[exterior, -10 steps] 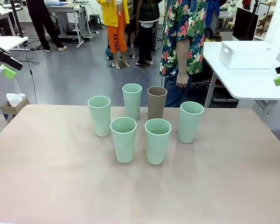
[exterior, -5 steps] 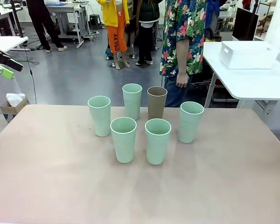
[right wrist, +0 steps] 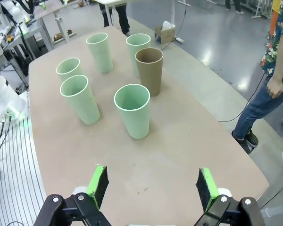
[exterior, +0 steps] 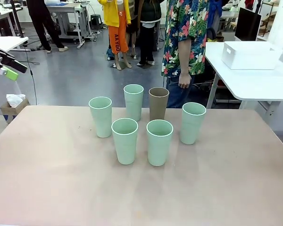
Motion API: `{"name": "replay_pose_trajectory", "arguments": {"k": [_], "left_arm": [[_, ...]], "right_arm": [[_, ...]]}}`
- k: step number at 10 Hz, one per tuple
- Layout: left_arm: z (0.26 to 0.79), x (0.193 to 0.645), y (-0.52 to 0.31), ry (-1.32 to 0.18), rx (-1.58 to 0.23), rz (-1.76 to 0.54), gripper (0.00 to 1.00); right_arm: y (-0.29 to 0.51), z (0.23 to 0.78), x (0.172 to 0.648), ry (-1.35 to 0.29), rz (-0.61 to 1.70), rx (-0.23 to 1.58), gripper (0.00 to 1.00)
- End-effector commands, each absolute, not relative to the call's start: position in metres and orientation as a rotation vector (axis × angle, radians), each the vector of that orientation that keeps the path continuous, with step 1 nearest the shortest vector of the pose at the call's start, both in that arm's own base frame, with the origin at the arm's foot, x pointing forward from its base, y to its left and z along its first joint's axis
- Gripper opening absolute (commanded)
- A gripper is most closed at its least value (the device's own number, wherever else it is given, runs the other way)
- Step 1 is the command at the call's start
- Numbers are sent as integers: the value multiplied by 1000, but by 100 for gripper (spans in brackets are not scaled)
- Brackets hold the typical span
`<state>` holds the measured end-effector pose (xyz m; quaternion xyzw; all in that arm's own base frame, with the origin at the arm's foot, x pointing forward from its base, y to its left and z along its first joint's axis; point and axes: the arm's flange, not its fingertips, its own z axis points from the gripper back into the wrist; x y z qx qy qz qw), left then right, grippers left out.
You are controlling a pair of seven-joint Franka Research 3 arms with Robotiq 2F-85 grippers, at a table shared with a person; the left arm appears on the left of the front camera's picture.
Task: Stack the cups and store them in the basket.
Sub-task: Pick up two Reusable plastic cups , one in each hand.
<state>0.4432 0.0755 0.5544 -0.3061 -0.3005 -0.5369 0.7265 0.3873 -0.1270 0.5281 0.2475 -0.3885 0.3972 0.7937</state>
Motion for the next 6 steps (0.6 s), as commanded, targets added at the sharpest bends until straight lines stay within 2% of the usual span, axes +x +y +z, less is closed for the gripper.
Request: {"name": "replay_pose_trajectory", "arguments": {"k": [1, 6], "left_arm": [[555, 441, 79, -667, -688, -1187, 100], [555, 441, 79, -667, -688, -1187, 100]], "right_arm": [[-128, 530, 388, -860, 864, 542, 100], [-128, 530, 388, -860, 864, 542, 100]]}}
